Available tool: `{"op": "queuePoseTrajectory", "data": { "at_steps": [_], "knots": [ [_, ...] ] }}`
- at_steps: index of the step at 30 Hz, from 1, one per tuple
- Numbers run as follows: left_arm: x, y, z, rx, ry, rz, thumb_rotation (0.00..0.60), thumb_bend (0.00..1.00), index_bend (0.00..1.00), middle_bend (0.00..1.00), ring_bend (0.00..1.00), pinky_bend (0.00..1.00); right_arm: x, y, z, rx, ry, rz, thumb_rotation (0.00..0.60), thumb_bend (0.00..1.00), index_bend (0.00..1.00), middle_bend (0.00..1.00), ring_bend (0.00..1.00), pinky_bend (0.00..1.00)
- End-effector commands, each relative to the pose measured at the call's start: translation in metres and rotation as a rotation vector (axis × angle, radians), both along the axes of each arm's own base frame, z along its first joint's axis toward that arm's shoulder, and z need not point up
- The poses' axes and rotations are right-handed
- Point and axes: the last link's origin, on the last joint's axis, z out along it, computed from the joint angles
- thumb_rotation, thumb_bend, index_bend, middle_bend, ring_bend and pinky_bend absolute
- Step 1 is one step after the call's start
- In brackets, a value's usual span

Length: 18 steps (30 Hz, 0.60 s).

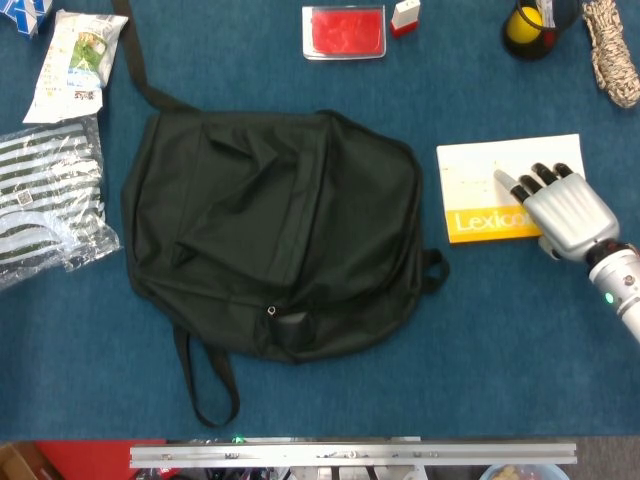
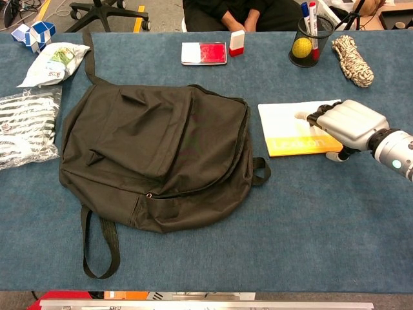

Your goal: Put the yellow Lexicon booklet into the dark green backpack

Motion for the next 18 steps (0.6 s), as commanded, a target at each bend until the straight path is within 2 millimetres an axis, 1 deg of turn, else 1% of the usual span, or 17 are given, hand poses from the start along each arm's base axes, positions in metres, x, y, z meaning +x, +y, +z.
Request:
{"op": "queuePoseTrajectory", "data": {
  "at_steps": [1,8,15,16,18],
  "knots": [
    [0.0004,-0.0001,0.0001,-0.002,-0.003,-0.001,0.6,0.24,0.11,0.09,0.11,0.07,-0.001,0.0003,-0.0002,-0.006,-0.001,0.001,0.6,0.22,0.09,0.28,0.17,0.25],
    [0.001,-0.0006,-0.0001,-0.006,-0.005,-0.001,0.6,0.24,0.11,0.09,0.11,0.07,-0.003,0.0006,-0.0008,-0.023,0.004,0.025,0.6,0.26,0.1,0.28,0.17,0.26],
    [0.0022,0.0,-0.0001,-0.01,-0.01,-0.003,0.6,0.24,0.11,0.09,0.11,0.07,-0.0067,0.0035,-0.0043,-0.023,0.001,0.033,0.6,0.26,0.1,0.29,0.17,0.26],
    [0.0022,0.0001,-0.0001,-0.01,-0.01,-0.002,0.6,0.24,0.11,0.09,0.11,0.07,-0.0073,0.0036,-0.0046,-0.022,0.001,0.031,0.6,0.27,0.1,0.29,0.17,0.26],
    [0.0023,0.0002,0.0,-0.011,-0.01,-0.003,0.6,0.24,0.11,0.09,0.11,0.07,-0.0082,0.0036,-0.005,-0.021,0.001,0.026,0.6,0.34,0.1,0.29,0.18,0.26]
  ]
}}
